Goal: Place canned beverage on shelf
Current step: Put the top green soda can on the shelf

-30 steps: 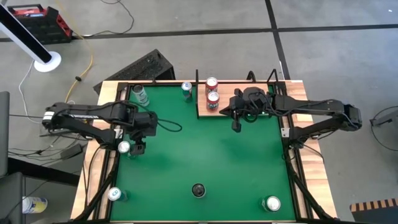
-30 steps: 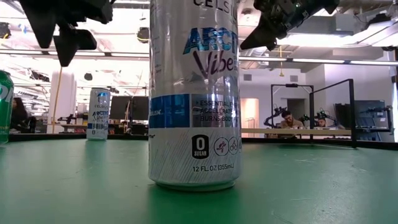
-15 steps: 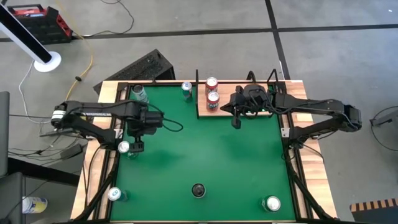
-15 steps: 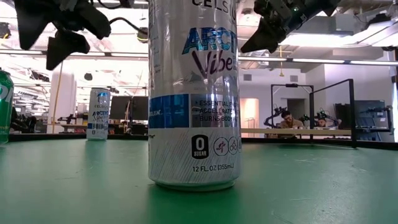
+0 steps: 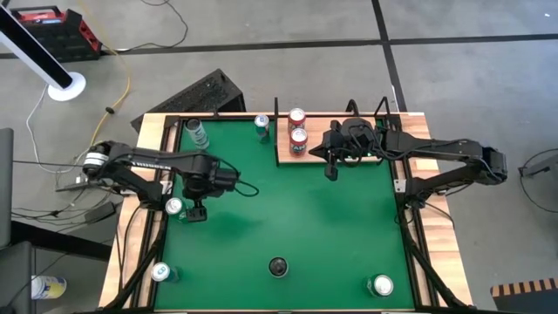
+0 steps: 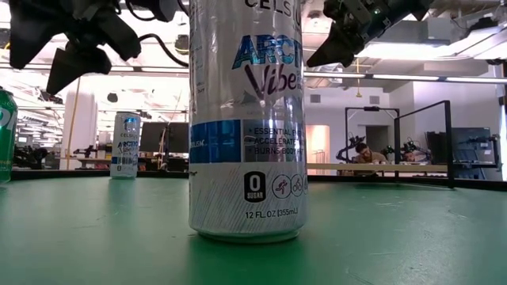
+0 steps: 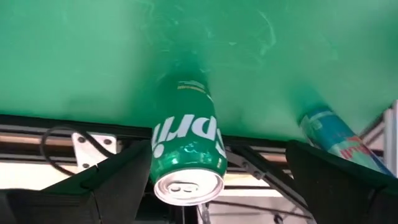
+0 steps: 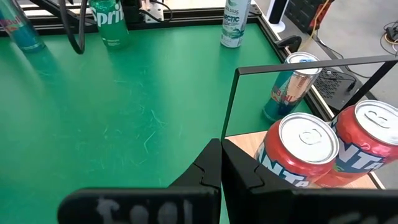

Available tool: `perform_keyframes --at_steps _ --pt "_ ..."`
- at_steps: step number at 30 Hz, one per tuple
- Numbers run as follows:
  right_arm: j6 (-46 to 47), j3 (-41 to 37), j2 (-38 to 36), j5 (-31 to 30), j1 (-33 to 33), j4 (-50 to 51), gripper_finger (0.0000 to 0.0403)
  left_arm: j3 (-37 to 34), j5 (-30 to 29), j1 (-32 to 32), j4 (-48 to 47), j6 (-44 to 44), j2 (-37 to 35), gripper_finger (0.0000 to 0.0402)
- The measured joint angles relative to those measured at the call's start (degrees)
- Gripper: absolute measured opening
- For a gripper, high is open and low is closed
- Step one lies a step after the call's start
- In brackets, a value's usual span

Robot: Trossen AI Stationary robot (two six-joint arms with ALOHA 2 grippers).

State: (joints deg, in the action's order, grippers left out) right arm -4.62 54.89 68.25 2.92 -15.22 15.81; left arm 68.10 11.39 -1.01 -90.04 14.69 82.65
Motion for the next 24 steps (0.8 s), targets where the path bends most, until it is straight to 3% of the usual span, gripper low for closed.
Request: perform_keyframes --at_steps 9,16,24 --pt "-0.39 0.00 0.00 0.02 0.02 0.04 0.0027 0.00 0.59 -4.98 0.05 2.52 -2.97 0.0355" --pt "-0.97 0.00 0.00 0.02 0.02 0.39 0.0027 -0.35 -3.49 -12.03 -0.13 15.81 -11.94 0.0355" --pt "-1.47 0.00 0.00 0.02 0.02 -0.02 0.0027 -9.30 -5.57 -16.00 0.06 24.37 -19.72 0.0355"
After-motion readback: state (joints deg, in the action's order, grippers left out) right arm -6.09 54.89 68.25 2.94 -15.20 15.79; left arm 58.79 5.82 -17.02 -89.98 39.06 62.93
